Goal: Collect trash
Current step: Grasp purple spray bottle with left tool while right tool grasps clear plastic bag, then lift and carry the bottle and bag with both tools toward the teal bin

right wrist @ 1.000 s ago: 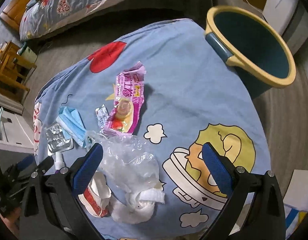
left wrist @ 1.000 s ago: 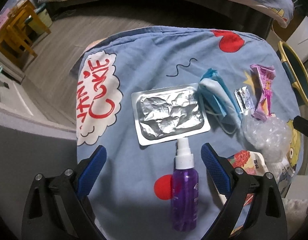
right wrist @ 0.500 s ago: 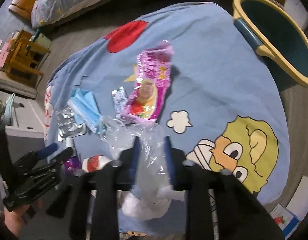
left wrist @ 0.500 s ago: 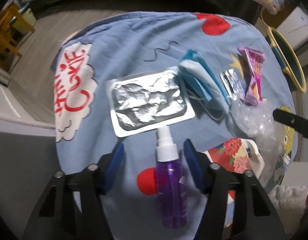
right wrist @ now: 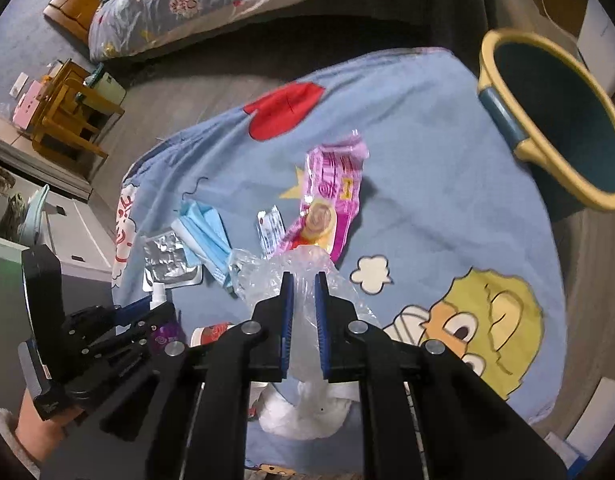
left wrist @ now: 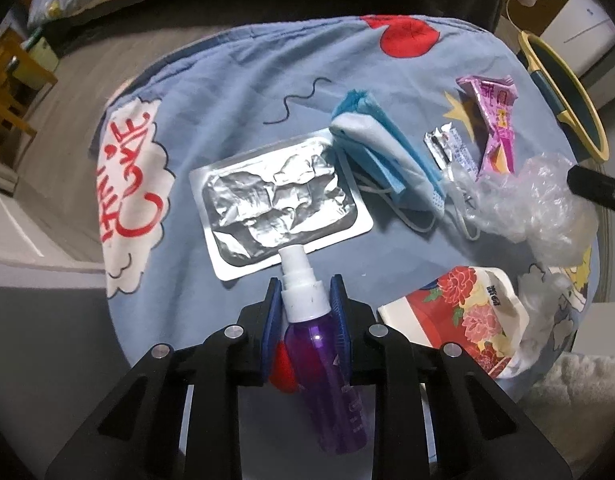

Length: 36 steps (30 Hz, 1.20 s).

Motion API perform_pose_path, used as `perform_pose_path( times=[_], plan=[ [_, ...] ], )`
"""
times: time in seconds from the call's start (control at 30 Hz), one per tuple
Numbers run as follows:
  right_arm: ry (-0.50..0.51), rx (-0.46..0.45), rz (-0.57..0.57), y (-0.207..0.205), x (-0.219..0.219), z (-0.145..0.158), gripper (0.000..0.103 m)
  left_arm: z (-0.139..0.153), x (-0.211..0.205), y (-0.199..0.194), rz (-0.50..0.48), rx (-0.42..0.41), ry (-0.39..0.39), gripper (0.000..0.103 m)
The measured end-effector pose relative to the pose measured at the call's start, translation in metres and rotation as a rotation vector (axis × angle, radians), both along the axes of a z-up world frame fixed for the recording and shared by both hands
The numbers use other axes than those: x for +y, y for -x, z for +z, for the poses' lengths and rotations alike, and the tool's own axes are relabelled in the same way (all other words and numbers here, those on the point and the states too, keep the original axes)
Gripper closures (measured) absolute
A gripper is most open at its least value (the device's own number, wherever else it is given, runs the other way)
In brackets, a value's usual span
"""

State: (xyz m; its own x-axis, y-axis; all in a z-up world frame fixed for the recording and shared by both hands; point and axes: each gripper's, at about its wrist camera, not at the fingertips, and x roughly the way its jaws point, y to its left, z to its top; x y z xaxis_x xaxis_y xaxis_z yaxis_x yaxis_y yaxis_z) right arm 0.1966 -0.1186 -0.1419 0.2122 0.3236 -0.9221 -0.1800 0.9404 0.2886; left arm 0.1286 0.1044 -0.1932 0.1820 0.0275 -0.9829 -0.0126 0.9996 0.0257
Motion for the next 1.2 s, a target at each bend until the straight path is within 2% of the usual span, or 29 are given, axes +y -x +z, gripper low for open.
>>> perform_pose_path(
  times=[0.2, 0.37, 0.5, 0.53, 0.67, 0.87, 1.1, 1.2],
  plan=[
    [-0.018, -0.09, 0.031, -0.003, 0.001, 0.029, 0.093, 0.029, -0.015, -0.002, -0.072, -0.072, -0.069, 0.078],
    [-0.046, -0.131, -0.001, -0.01, -0.013, 0.046, 0.093, 0.053, -0.023, -0.003, -0.099, -0.145, -0.072, 0.079],
    [-0.044, -0.172, -0.018, -0.014, -0.02, 0.058, 0.093, 0.08, -0.031, -0.003, -0.119, -0.242, -0.083, 0.08],
    [-0.057, -0.176, -0.026, -0.016, -0.024, 0.061, 0.093, 0.083, -0.021, -0.001, -0.122, -0.26, -0.083, 0.08],
    [-0.05, -0.213, -0.041, -0.02, -0.033, 0.071, 0.093, 0.111, -0.023, -0.002, -0.152, -0.38, -0.124, 0.08],
    [-0.071, -0.254, -0.05, -0.023, -0.043, 0.085, 0.093, 0.135, -0.024, -0.003, -0.151, -0.469, -0.078, 0.08],
    [-0.103, -0.286, -0.078, -0.031, -0.066, 0.097, 0.093, 0.16, -0.037, 0.002, -0.171, -0.538, -0.066, 0.08],
    [-0.115, -0.296, -0.098, -0.034, -0.078, 0.1, 0.093, 0.166, -0.046, 0.002, -0.187, -0.558, -0.086, 0.08]
  ],
)
